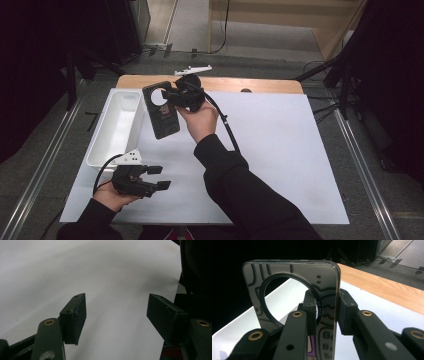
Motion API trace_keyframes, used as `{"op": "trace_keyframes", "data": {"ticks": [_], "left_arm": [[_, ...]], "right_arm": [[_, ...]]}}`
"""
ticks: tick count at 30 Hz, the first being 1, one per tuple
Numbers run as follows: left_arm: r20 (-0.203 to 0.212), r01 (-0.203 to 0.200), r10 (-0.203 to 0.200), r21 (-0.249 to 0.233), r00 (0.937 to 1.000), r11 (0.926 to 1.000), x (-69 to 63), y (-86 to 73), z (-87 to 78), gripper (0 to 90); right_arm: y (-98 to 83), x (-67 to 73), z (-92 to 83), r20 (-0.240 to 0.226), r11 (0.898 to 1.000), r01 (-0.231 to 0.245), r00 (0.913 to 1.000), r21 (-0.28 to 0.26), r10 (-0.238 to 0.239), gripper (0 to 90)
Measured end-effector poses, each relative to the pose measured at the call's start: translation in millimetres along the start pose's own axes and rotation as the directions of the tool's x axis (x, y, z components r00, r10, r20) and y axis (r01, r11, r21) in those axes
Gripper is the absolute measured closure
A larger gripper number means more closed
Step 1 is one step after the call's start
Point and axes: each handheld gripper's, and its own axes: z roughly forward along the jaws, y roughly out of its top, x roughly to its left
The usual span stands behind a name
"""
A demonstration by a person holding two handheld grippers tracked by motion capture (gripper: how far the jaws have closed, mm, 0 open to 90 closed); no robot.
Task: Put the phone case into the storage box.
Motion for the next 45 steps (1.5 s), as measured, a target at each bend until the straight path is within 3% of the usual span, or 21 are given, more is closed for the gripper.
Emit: {"op": "trace_keyframes", "data": {"ticks": [31, 45], "left_arm": [[0.012, 0.015, -0.015, 0.005, 0.9998, 0.9999, 4.2, -3.7, 0.1, 31.9], [0.015, 0.019, -0.019, 0.003, 0.9997, 0.9998, 5.9, -5.1, -1.6, 31.8]], "right_arm": [[41.1, 15.2, 39.8, 0.008, 1.000, -0.014, 0.9999, 0.001, 0.014, 70.6], [58.8, 21.5, 49.4, 0.015, 1.000, -0.001, 0.9999, -0.013, 0.001, 70.6]]}}
